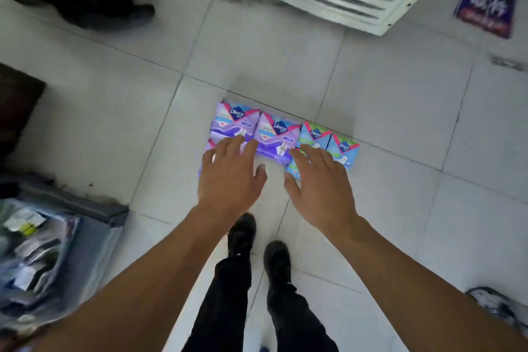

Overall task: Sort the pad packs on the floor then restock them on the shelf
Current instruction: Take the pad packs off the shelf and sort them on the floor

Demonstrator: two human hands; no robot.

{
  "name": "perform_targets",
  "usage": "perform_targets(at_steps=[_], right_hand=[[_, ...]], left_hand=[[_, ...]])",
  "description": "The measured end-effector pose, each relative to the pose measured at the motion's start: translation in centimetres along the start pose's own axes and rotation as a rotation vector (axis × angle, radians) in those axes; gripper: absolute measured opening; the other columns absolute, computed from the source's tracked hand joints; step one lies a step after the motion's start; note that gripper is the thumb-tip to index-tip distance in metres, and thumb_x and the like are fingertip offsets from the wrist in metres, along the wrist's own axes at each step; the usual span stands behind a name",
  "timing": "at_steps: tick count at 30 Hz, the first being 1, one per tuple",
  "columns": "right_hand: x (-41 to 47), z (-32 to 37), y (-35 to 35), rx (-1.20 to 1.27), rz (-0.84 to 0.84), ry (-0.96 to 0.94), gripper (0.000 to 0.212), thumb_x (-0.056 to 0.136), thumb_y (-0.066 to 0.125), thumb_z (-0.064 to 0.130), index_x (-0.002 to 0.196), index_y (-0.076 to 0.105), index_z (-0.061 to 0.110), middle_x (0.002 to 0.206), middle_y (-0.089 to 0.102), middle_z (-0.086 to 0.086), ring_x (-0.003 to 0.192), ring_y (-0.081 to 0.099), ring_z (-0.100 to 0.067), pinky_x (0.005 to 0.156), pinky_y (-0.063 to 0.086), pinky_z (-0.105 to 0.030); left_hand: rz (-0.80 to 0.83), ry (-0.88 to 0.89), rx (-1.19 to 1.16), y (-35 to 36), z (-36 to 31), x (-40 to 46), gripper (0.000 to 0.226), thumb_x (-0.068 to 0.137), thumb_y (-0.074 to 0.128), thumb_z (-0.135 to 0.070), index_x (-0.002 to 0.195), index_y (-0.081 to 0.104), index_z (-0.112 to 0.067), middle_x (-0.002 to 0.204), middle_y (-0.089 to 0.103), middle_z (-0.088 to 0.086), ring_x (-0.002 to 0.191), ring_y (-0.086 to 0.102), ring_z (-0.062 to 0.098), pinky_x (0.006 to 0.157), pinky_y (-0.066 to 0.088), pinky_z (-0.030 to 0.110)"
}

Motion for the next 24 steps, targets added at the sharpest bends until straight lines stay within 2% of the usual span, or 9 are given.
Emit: perform_targets(at_steps=[6,9,12,15,18,24], right_hand=[[-0.1,12.4,-3.4,-0.019,-0.071,-0.271,0.052,0.085,0.038,0.044,0.122,0.061,0.014,0.124,0.062,-0.009,0.110,0.059,-0.033,0.082,0.049,-0.044],[-1.6,18.5,-3.4,-0.014,-0.092,-0.410,0.050,0.086,0.039,0.043,0.122,0.060,0.014,0.124,0.062,-0.009,0.107,0.059,-0.034,0.080,0.050,-0.044],[-4.0,24.7,-3.4,-0.031,-0.105,-0.570,0.052,0.088,0.038,0.044,0.126,0.057,0.013,0.129,0.059,-0.008,0.113,0.056,-0.033,0.083,0.049,-0.045],[-6.7,31.0,-3.3,0.004,-0.097,-0.703,0.052,0.089,0.039,0.043,0.128,0.056,0.012,0.131,0.058,-0.010,0.114,0.056,-0.035,0.085,0.050,-0.045],[-9.7,37.5,-2.8,0.031,-0.087,-0.825,0.051,0.089,0.042,0.042,0.129,0.054,0.013,0.130,0.059,-0.010,0.112,0.057,-0.033,0.080,0.050,-0.043],[-15.3,51.0,0.7,0.083,-0.024,-0.999,0.048,0.092,0.047,0.041,0.132,0.050,0.014,0.130,0.057,-0.007,0.111,0.056,-0.032,0.079,0.050,-0.043]], left_hand=[[-0.230,-0.270,-0.082,-6.5,8.1,-7.9,0.054,0.085,0.037,-0.046,0.124,0.059,-0.016,0.126,0.060,0.010,0.115,0.056,0.033,0.089,0.047,0.044],[-0.271,-0.425,-0.111,-7.6,12.6,-13.2,0.049,0.090,0.044,-0.044,0.131,0.052,-0.019,0.134,0.053,0.006,0.123,0.049,0.030,0.095,0.042,0.045],[-0.331,-0.578,-0.140,-8.8,17.3,-19.1,0.049,0.093,0.048,-0.043,0.138,0.045,-0.022,0.140,0.046,0.003,0.128,0.043,0.027,0.101,0.036,0.044],[-0.414,-0.700,-0.178,-10.4,21.9,-25.5,0.047,0.093,0.049,-0.041,0.136,0.045,-0.023,0.137,0.047,0.002,0.126,0.044,0.027,0.102,0.037,0.044],[-0.461,-0.829,-0.228,-10.9,26.3,-32.5,0.047,0.093,0.050,-0.041,0.136,0.044,-0.024,0.138,0.047,0.000,0.127,0.042,0.025,0.105,0.035,0.044],[-0.533,-1.040,-0.278,-9.9,35.9,-43.7,0.045,0.093,0.051,-0.040,0.135,0.045,-0.025,0.135,0.049,0.001,0.125,0.044,0.024,0.100,0.041,0.044]])
Point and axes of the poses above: each hand's wrist, its own x-axis towards the middle knuckle, its own y-axis out of the palm, z = x × y, the point moved 8 cm from there along x, towards the middle knuckle
